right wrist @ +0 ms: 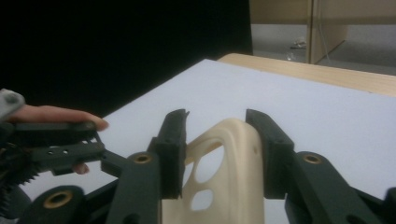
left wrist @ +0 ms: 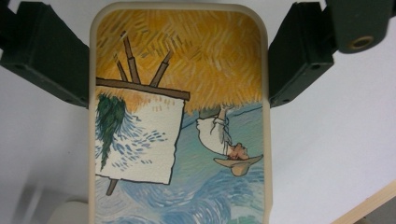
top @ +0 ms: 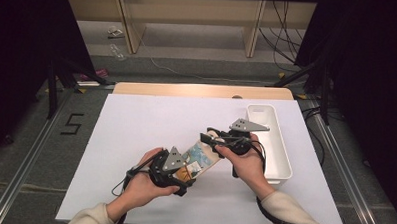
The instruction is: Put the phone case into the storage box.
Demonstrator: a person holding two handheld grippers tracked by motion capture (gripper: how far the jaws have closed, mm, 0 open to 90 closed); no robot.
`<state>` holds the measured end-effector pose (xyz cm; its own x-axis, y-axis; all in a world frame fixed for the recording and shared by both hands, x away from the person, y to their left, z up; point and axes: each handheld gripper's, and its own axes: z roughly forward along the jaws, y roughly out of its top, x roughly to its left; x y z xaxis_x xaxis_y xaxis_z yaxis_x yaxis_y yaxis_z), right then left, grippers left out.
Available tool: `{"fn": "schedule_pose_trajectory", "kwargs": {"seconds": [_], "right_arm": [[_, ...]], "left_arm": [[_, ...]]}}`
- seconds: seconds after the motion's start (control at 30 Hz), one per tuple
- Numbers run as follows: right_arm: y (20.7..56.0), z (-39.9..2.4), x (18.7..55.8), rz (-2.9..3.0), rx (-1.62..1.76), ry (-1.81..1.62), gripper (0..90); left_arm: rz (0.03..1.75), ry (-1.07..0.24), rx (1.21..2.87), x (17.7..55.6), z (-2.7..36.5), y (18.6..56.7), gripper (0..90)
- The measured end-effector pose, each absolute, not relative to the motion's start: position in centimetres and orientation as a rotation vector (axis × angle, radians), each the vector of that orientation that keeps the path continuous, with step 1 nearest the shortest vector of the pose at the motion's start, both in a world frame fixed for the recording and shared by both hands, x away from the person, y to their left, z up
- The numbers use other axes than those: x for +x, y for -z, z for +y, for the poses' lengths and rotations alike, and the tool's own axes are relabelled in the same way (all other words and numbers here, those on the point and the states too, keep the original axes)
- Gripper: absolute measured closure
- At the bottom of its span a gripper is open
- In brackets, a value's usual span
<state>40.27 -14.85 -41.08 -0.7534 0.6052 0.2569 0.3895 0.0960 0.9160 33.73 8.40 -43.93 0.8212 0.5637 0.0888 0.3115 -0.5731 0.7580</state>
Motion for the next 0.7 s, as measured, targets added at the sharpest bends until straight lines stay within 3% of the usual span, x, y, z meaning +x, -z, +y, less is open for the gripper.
{"fn": "schedule_pose_trajectory", "kwargs": {"seconds": [0.27, 0.7], "right_arm": [[40.1, -14.9, 39.7, 2.191, 0.955, -1.872, 78.3], [38.1, -14.5, 38.7, 2.201, 0.836, -1.837, 80.3]], "left_arm": [[0.62, -0.41, 2.237, 33.7, 8.1, 44.2, 11.7], [0.632, -0.371, 2.189, 33.9, 8.4, 44.4, 6.6]]}}
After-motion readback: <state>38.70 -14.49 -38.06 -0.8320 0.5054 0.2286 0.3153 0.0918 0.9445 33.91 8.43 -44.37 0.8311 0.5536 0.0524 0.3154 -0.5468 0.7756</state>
